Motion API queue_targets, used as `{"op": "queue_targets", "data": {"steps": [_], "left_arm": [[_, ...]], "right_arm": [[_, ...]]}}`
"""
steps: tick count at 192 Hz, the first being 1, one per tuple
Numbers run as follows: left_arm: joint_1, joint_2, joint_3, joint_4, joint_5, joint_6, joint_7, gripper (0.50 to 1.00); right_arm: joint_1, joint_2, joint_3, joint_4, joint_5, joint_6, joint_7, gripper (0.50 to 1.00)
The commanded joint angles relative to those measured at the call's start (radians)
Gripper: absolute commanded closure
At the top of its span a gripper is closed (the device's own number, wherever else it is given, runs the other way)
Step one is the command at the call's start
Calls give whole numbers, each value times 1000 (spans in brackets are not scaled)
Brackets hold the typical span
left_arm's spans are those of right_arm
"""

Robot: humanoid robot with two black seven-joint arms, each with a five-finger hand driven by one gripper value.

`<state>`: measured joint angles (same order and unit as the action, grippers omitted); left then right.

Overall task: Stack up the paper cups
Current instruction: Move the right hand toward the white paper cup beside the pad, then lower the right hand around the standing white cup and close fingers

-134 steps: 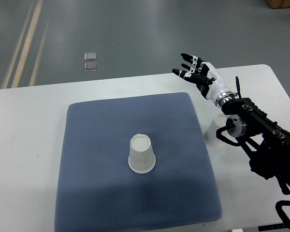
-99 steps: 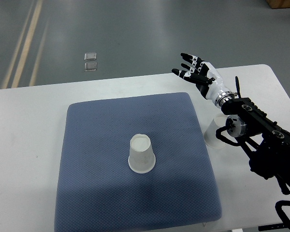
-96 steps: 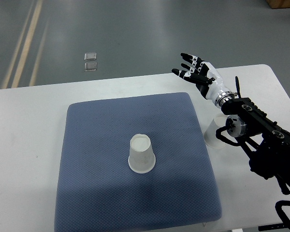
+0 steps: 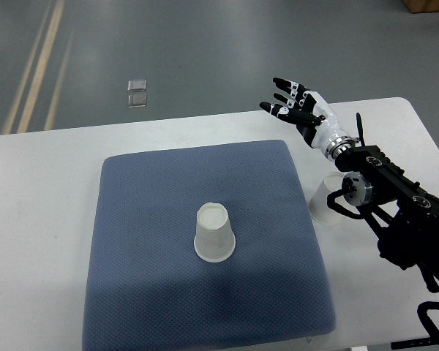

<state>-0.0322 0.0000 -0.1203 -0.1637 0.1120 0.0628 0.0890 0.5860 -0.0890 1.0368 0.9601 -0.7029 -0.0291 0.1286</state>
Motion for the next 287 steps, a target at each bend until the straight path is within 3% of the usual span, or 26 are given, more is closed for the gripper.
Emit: {"op": "queue_targets", "data": {"steps": [1,19,177,241,267,287], "left_arm": [[0,0,1,0,0,2,0,500],[0,0,-1,0,1,0,0,500],[0,0,1,1,0,0,0,500],[0,0,1,0,0,0,0,500],[0,0,1,1,0,0,0,500],[0,0,1,0,0,0,0,500]], "right_arm": [[-5,-8,3,0,2,54,0,574],[-12,-9,9,0,2,92,2,574],[2,14,5,-4,-4,103,2,574],[34,-104,-1,0,-50,270,0,574],[34,-193,-14,25,-173,397,12,576],[32,-268,-52,77,-293,428,20,579]]}}
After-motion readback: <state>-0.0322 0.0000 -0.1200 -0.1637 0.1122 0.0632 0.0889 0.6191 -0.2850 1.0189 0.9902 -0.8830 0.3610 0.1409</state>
